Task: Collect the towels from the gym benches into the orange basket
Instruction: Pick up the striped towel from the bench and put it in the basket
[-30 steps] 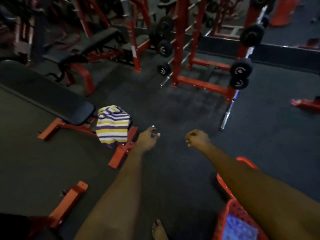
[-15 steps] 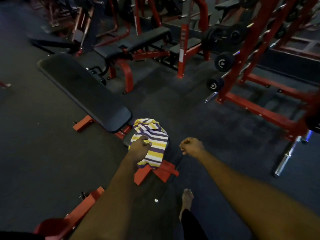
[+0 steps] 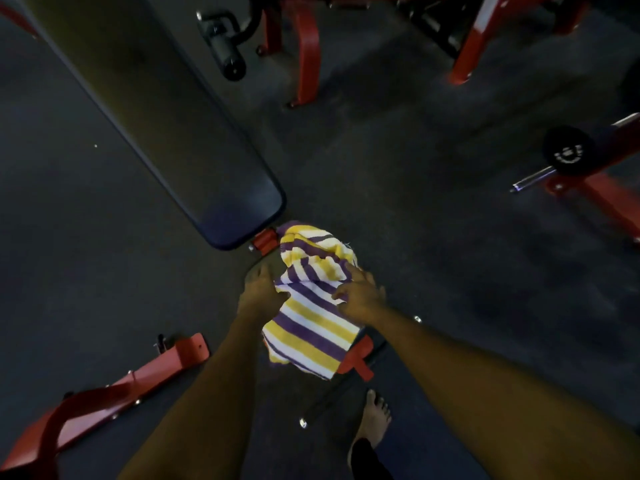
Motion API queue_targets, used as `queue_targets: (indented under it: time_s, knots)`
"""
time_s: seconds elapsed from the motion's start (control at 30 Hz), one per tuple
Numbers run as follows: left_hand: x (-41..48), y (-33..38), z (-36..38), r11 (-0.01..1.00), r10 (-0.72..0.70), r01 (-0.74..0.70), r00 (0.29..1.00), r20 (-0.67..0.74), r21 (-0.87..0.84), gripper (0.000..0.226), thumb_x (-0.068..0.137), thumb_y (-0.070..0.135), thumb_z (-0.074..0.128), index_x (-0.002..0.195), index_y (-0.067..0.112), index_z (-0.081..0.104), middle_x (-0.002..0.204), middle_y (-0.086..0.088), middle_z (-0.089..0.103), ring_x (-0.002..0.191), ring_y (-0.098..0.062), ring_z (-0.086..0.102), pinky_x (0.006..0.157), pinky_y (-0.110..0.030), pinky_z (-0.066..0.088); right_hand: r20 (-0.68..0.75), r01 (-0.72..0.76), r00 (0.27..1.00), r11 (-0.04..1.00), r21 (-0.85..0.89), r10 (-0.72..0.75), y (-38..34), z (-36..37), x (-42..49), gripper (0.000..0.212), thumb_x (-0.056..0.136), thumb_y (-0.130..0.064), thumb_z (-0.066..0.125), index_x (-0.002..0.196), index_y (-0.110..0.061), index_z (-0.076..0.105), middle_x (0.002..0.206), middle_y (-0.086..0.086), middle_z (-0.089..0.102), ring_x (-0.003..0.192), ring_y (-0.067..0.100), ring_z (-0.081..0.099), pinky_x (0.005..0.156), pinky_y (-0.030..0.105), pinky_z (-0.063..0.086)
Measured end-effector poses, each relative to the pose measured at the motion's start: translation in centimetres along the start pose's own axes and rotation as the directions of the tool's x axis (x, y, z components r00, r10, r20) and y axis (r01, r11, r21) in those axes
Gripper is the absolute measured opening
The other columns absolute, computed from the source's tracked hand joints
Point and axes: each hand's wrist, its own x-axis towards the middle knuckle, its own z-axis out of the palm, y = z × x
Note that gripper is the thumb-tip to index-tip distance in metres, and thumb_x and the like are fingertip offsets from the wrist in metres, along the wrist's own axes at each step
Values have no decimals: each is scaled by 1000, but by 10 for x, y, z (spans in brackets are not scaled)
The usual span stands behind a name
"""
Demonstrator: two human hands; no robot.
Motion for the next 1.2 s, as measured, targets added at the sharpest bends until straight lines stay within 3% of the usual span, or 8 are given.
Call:
queue_targets:
  time_s: [0.1,0.2,0.37,0.6,0.73,0.87,1.03,1.2]
  knots:
    - [35,-12,22,996,-32,25,995,95,83,96,80,32,74,153,15,13,158,-11,22,145,-35,21,114,-53,27,60,31,998,988,-149,-22,6,3,35,47,87,-41,63,134,-38,55,164,-8,-7,151,30,-6,114,59,15]
    - [50,-19,36,995,-45,29,985,169,97,85,82,30,72,150,20,23,148,-12,41,135,-34,39,109,-51,36,73,83,995,984,-155,-73,9,1,50,68,88,-35,64,148,-35,33,164,-6,7,151,27,-1,114,59,16]
    - [45,-14,26,990,-7,10,1000,-25,141,33,93,31,52,121,16,59,122,-14,62,112,-33,58,94,-46,48,-241,131,964,990,55,-114,9,-23,48,37,86,-16,63,122,-23,60,131,-1,56,129,20,47,102,34,29]
    - [7,4,-64,960,268,-281,920,-287,-7,16,95,29,53,103,15,58,89,-12,68,87,-37,64,68,-35,44,-490,122,868,991,58,-78,-26,-88,19,12,86,-16,57,97,-19,55,97,4,62,93,28,63,85,37,33]
    - [-29,21,-142,892,450,-452,883,-133,14,20,87,41,65,82,23,57,76,6,60,71,-16,58,63,-30,40,-638,14,770,1000,12,-3,-51,-127,-20,18,86,-14,48,99,-20,60,105,5,59,99,27,59,94,46,36]
    - [-62,36,-216,798,535,-504,845,-6,330,34,73,47,71,84,14,69,82,-5,67,82,-24,63,74,-32,44,-717,79,696,988,130,39,-82,-156,-76,10,85,-13,42,88,-21,48,90,8,63,86,31,62,87,47,46]
    - [-100,23,-300,807,565,-453,779,-273,379,13,86,24,57,92,18,66,96,-13,69,94,-36,64,80,-42,52,-740,221,672,955,199,-2,-112,-187,-168,24,88,-41,54,76,-20,48,73,2,60,71,20,60,63,37,49]
    - [-164,15,-360,759,648,-535,574,-500,370,26,91,22,38,113,27,50,100,-22,65,89,-44,62,77,-46,53,-688,136,716,990,-34,-122,-150,-202,-268,53,65,-63,78,55,-17,52,55,-1,54,55,15,51,54,32,35]
